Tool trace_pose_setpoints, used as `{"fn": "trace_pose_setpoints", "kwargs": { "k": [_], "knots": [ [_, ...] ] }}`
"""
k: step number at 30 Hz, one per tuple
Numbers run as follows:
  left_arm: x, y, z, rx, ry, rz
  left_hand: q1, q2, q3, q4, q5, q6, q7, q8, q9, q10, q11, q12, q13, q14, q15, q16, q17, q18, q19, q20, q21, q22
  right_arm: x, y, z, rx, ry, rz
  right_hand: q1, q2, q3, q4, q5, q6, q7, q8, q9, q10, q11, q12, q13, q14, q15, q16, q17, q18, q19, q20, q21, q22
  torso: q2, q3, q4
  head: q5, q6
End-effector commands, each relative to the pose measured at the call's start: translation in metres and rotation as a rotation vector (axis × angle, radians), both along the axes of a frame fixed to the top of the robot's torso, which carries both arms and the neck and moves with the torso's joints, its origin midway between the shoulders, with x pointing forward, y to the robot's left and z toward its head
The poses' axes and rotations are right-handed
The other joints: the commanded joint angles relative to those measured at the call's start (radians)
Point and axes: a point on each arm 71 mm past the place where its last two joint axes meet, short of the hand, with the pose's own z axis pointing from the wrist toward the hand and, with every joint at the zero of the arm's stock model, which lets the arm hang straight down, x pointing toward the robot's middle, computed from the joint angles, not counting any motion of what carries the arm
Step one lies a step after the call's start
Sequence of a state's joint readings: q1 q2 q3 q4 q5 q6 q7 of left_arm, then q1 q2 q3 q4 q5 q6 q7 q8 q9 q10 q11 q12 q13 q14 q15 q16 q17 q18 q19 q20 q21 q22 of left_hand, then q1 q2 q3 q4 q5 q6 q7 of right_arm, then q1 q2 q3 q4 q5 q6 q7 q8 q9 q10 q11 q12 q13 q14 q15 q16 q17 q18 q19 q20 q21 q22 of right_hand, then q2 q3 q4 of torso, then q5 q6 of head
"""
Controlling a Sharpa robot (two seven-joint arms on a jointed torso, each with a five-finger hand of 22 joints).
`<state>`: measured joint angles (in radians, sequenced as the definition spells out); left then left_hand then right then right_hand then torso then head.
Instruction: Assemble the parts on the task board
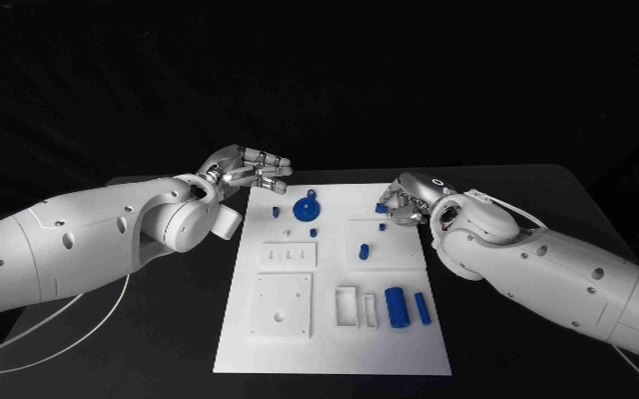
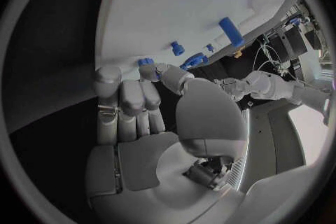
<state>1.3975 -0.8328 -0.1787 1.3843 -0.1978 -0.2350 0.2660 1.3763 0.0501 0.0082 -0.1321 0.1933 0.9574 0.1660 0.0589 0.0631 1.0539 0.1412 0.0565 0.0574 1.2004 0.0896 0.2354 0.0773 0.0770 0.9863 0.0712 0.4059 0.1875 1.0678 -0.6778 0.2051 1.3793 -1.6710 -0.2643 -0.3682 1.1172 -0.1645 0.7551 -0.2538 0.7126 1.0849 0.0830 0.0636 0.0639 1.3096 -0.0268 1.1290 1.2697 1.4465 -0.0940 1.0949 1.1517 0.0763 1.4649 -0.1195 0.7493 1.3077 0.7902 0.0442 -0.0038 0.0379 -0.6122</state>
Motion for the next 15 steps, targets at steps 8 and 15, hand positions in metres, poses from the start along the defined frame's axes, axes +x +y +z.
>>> {"fn": "trace_pose_setpoints", "kwargs": {
  "k": [8, 15],
  "knots": [
    [-0.0004, -0.0026, 0.0006, -0.003, -0.003, -0.018, -0.003, -0.001, 0.001, -0.006, 0.007, -0.008, -0.001, 0.002, 0.000, -0.007, 0.002, 0.004, 0.001, -0.006, -0.002, -0.006, -0.001, 0.002, -0.005, -0.002, 0.005, 0.002, -0.0004, 0.0018, 0.0017, 0.001, -0.010, 0.018, -0.008, 0.000, -0.002, -0.001, -0.009, -0.009, 0.003, -0.002, -0.001, 0.001, -0.005, 0.002, -0.001, 0.005, -0.005, 0.000, 0.000, 0.010, 0.024, -0.002, 0.003, 0.078, 0.000, 0.0011, -0.0019, 0.003, -0.001],
    [-0.0003, -0.0022, 0.0006, -0.002, -0.003, -0.017, -0.003, -0.001, 0.001, -0.006, 0.007, -0.008, -0.001, 0.002, 0.000, -0.007, 0.002, 0.004, 0.001, -0.006, -0.002, -0.006, -0.001, 0.002, -0.005, -0.002, 0.005, 0.002, -0.0007, -0.0028, 0.0027, 0.003, -0.019, 0.013, 0.019, -0.011, -0.070, 0.014, -0.050, -0.017, 0.016, -0.002, -0.001, -0.002, 0.009, 0.000, -0.004, 0.006, 0.007, -0.002, -0.003, 0.017, 0.027, 0.011, -0.014, 0.074, 0.000, 0.0017, -0.0022, 0.005, 0.000]
  ]
}}
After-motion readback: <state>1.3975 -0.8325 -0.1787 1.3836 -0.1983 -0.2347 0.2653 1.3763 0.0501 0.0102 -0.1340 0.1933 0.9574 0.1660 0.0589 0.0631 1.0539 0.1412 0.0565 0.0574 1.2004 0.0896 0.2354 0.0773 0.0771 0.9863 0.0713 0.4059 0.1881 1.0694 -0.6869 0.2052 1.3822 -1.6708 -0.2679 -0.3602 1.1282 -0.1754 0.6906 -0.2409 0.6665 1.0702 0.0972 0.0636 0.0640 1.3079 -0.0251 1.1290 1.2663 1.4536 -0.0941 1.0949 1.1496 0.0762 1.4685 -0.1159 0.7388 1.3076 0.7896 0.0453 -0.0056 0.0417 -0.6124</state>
